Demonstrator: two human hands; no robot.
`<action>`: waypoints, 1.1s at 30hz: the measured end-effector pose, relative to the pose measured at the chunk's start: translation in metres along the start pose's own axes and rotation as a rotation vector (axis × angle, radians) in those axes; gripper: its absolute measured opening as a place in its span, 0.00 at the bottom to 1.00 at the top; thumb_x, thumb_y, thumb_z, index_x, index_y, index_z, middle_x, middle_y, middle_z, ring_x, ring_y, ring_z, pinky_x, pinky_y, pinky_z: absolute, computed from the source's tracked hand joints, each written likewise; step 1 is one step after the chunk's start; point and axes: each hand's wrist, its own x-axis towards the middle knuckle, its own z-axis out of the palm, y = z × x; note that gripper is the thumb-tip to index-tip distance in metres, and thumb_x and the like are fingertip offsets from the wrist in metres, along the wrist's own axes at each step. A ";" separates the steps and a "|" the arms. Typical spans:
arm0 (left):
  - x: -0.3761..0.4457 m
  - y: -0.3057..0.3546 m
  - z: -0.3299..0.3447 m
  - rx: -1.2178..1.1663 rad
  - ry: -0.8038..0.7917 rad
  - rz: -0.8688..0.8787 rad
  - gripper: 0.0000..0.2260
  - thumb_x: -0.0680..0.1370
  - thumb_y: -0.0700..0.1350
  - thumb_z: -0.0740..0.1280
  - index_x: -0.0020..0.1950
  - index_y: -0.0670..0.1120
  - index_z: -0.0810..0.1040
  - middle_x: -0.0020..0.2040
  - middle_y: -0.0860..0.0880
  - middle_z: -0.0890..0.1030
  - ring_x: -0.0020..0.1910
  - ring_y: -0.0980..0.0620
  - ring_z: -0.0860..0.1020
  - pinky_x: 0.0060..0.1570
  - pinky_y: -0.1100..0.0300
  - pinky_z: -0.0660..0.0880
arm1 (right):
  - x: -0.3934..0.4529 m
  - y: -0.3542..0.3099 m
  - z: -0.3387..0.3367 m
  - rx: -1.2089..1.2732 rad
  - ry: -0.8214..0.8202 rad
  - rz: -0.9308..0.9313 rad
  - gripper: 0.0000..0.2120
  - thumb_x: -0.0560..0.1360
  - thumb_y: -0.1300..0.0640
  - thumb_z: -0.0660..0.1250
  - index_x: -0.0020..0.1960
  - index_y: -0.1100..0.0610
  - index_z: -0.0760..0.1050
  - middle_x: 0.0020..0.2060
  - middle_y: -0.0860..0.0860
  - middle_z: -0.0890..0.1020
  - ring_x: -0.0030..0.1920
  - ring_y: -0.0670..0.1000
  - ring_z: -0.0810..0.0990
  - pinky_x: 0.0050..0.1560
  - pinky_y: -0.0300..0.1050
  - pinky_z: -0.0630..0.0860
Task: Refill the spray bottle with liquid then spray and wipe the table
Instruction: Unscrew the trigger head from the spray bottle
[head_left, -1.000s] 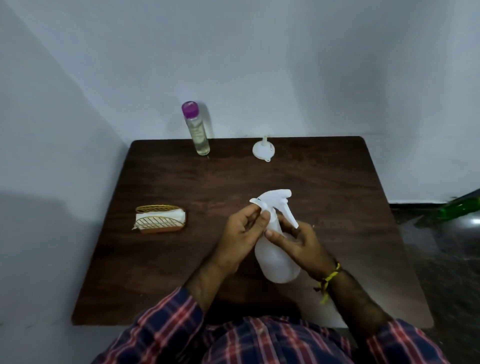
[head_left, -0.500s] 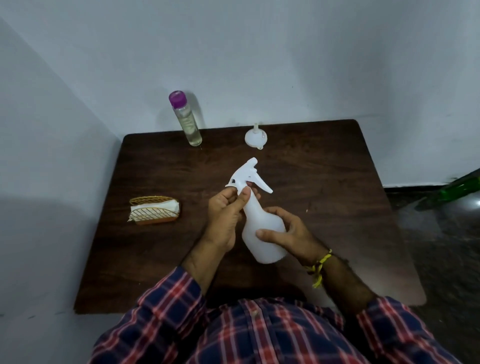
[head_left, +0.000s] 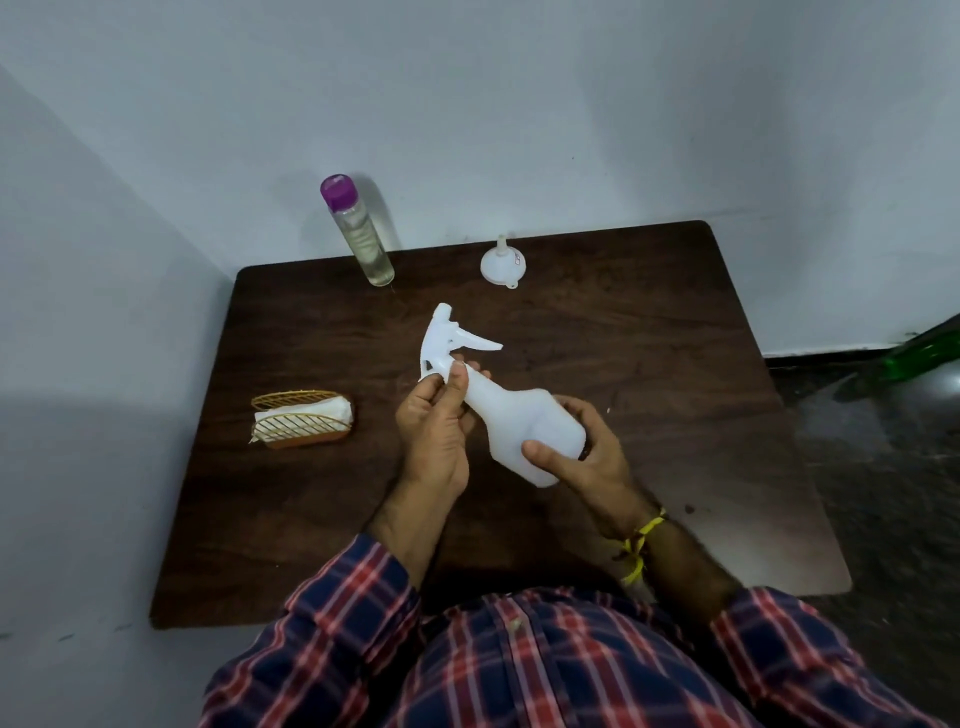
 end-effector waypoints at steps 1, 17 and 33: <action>0.000 0.000 0.000 -0.038 0.016 -0.009 0.08 0.77 0.41 0.69 0.56 0.41 0.81 0.53 0.42 0.85 0.54 0.45 0.84 0.50 0.52 0.81 | 0.002 0.001 0.000 0.010 0.016 -0.030 0.36 0.61 0.43 0.81 0.66 0.51 0.74 0.60 0.55 0.81 0.57 0.55 0.83 0.47 0.50 0.83; -0.003 0.003 -0.002 -0.042 0.104 0.014 0.07 0.76 0.42 0.71 0.53 0.43 0.82 0.52 0.41 0.85 0.52 0.45 0.84 0.51 0.50 0.81 | -0.008 -0.008 -0.003 0.265 -0.252 0.344 0.37 0.64 0.47 0.80 0.69 0.51 0.71 0.66 0.59 0.78 0.61 0.61 0.81 0.51 0.56 0.82; -0.013 -0.001 -0.008 0.018 0.111 -0.017 0.11 0.76 0.43 0.72 0.57 0.41 0.82 0.51 0.42 0.85 0.53 0.45 0.84 0.51 0.49 0.81 | -0.009 -0.011 -0.009 -0.128 -0.208 0.132 0.43 0.58 0.40 0.78 0.69 0.53 0.70 0.60 0.53 0.81 0.56 0.53 0.84 0.48 0.47 0.82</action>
